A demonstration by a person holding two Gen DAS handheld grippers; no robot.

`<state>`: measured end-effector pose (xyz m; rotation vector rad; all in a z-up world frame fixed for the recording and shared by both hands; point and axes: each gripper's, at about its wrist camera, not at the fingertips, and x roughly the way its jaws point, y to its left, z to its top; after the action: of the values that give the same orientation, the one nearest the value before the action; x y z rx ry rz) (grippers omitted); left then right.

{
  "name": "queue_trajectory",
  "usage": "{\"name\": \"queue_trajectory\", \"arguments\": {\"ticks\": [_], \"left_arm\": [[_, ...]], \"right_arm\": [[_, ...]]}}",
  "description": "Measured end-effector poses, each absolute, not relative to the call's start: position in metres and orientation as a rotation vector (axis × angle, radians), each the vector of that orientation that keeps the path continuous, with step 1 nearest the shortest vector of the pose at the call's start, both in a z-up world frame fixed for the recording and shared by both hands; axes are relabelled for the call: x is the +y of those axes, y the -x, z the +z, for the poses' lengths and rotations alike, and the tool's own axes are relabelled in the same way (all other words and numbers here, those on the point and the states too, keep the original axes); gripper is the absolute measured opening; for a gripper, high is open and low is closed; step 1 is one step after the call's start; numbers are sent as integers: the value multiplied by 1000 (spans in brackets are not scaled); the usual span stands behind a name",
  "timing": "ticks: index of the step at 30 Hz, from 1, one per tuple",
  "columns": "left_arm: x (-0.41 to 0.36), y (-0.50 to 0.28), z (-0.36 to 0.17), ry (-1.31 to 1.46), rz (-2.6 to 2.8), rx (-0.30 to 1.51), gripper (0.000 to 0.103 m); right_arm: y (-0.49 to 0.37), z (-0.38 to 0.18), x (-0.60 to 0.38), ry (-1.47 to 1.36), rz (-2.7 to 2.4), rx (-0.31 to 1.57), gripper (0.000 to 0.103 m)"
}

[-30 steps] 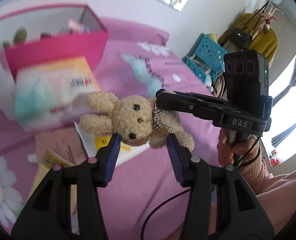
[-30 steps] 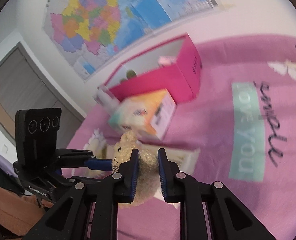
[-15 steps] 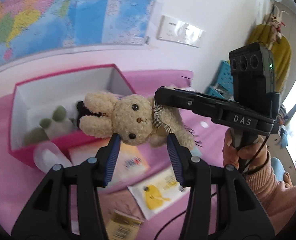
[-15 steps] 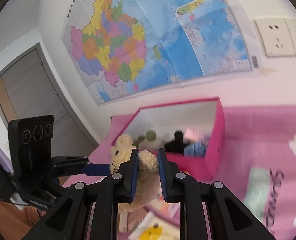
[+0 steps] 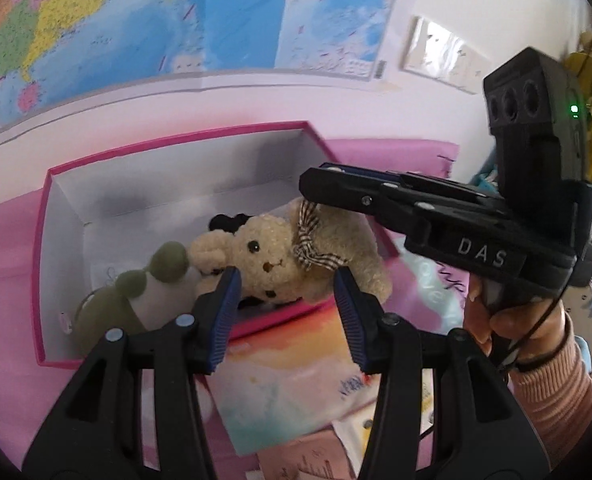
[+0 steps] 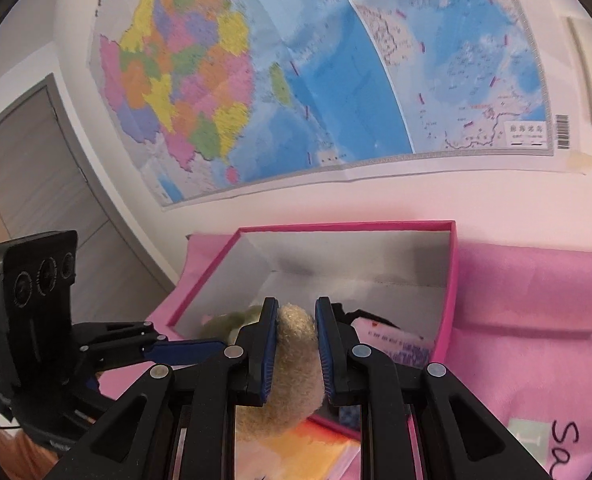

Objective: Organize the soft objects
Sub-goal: 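Lower the teddy bear into the box and open the right gripper, then move the right gripper to the gold-yellow packet and grasp it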

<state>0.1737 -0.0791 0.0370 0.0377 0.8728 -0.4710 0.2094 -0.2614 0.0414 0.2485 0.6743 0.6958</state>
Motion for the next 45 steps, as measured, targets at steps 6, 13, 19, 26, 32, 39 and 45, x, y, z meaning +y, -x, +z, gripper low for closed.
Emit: {"name": "queue_trajectory", "arguments": {"ticks": [6, 13, 19, 26, 32, 39, 45], "left_arm": [[-79, -173, 33, -44, -447, 869, 50], [-85, -166, 25, -79, -455, 859, 50], [-83, -151, 28, -80, -453, 825, 50], [-57, -107, 46, -71, -490, 747, 51], [-28, -78, 30, -32, -499, 776, 51], [-7, -55, -12, 42, -484, 909, 51], [0, -27, -34, 82, -475, 968, 51]], "right_arm": [[-225, 26, -255, -206, 608, 707, 33], [-202, 24, -277, -224, 616, 691, 37], [-190, 20, -263, -78, 577, 715, 36], [-183, 24, -264, -37, 503, 681, 36], [-151, 31, -287, -142, 568, 672, 40], [-94, 15, -286, -199, 762, 769, 42], [-64, -6, -252, -148, 870, 845, 42]]}}
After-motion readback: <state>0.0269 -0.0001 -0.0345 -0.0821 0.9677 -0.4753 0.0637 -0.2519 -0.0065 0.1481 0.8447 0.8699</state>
